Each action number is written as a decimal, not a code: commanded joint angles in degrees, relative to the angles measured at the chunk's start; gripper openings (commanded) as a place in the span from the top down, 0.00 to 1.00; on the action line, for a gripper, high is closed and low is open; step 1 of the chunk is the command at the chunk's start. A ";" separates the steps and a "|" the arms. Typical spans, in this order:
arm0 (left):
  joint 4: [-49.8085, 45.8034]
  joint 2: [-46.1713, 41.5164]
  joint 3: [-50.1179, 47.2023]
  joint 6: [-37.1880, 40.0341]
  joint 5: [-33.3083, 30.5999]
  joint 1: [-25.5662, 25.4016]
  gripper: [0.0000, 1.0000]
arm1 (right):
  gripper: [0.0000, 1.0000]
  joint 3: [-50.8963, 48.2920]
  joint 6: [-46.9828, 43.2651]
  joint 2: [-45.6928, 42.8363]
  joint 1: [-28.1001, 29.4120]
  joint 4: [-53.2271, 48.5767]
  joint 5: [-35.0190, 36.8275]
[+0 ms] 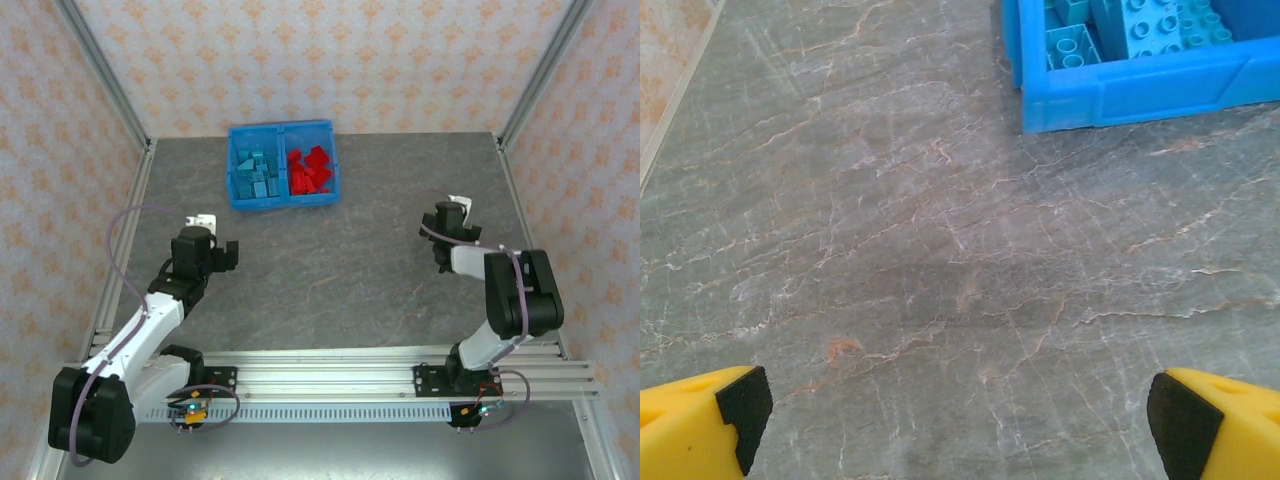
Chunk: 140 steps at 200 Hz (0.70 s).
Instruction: Sort the legos into containers by color
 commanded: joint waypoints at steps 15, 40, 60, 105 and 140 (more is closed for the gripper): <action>19.64 5.05 -6.49 1.04 -0.56 1.11 0.00 | 0.01 -9.77 0.15 -2.21 -1.48 21.42 -3.58; 28.27 12.29 -5.14 2.72 2.30 2.58 0.00 | 0.01 -9.55 0.01 -2.75 -1.53 20.09 -3.71; 33.98 20.20 -1.54 2.70 3.47 3.72 0.00 | 0.01 -10.13 -0.29 -2.71 -1.03 21.58 -2.75; 41.98 29.11 -0.21 0.77 3.67 6.07 0.00 | 0.01 -10.20 -0.35 -2.53 -1.03 22.32 -2.85; 47.32 30.22 -2.46 0.27 4.35 6.96 0.00 | 0.01 -10.24 -0.37 -2.61 -1.03 22.21 -2.82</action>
